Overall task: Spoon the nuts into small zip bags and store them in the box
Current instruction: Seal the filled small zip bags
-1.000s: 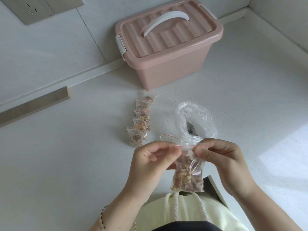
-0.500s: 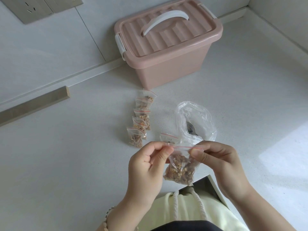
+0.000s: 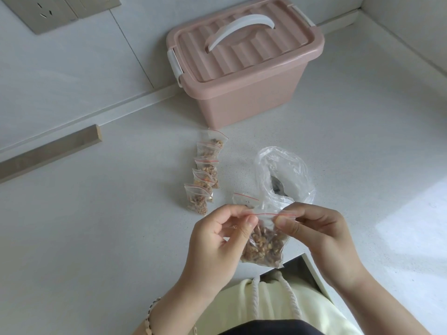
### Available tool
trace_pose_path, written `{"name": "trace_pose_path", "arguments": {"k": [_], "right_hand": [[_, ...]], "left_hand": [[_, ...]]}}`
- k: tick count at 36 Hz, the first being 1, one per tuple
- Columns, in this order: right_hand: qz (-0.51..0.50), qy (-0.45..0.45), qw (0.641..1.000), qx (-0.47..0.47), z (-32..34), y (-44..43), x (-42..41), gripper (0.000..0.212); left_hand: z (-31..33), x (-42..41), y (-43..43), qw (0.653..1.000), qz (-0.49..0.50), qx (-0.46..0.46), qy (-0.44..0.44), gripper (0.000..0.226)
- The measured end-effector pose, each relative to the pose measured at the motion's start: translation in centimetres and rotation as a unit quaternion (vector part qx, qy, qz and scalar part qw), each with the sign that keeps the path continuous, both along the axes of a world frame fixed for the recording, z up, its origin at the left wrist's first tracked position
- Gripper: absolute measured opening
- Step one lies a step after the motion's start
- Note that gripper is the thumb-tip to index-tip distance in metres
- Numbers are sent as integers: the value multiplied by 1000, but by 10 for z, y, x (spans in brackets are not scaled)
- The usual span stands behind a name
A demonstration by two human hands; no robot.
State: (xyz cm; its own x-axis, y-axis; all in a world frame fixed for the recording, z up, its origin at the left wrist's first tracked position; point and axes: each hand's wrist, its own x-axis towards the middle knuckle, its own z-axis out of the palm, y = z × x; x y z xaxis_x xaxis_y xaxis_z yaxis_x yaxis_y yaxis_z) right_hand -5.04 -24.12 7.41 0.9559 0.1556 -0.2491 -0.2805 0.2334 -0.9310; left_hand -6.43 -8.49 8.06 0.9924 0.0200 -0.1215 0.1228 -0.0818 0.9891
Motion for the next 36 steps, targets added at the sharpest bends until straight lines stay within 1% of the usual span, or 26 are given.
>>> {"name": "trace_pose_path", "arguments": {"k": [3, 5, 8, 11, 14, 19, 21, 23, 26, 28, 29, 30, 31, 32, 36], "right_hand": [[1, -5, 1000, 0, 1, 0, 1, 42], [6, -9, 1000, -3, 2, -1, 1, 42], [13, -13, 1000, -17, 3, 0, 1, 45], [13, -17, 999, -28, 2, 0, 0, 44], [13, -21, 999, -46, 1, 0, -2, 43], [12, -34, 997, -64, -2, 0, -3, 42], [10, -38, 997, -63, -3, 0, -3, 41], [10, -46, 997, -67, -4, -1, -3, 39], [4, -65, 995, -76, -3, -2, -3, 28], [-2, -83, 992, -90, -3, -3, -4, 28], [-2, -92, 990, -102, -3, -3, -4, 24], [0, -99, 988, -115, -3, -4, -4, 16], [6, -104, 986, -128, -4, -5, -4, 6], [12, -110, 984, -141, -4, -5, -5, 2], [46, -163, 968, -182, -4, -6, -5, 8]], "left_hand": [[1, 2, -1, 1000, -6, -17, -1, 11], [4, 4, -1, 1000, -28, -11, 3, 3], [6, 7, -1, 999, -50, 5, 11, 16], [7, 8, -2, 998, -63, 26, 8, 21], [5, 7, -1, 997, -69, 44, 2, 20], [3, 6, 0, 997, -58, 59, -5, 12], [3, 6, 1, 998, -48, 46, 10, 7], [5, 7, 1, 998, -44, 6, 38, 1], [6, 10, 1, 994, -23, -56, 87, 7], [8, 11, 1, 989, -13, -83, 118, 7], [8, 11, 1, 987, -14, -93, 131, 7], [8, 12, 2, 985, -19, -102, 141, 5], [9, 12, 2, 982, -28, -107, 150, 2], [10, 12, 3, 981, -38, -106, 155, 3], [7, 12, 9, 983, -112, -59, 136, 11]]}}
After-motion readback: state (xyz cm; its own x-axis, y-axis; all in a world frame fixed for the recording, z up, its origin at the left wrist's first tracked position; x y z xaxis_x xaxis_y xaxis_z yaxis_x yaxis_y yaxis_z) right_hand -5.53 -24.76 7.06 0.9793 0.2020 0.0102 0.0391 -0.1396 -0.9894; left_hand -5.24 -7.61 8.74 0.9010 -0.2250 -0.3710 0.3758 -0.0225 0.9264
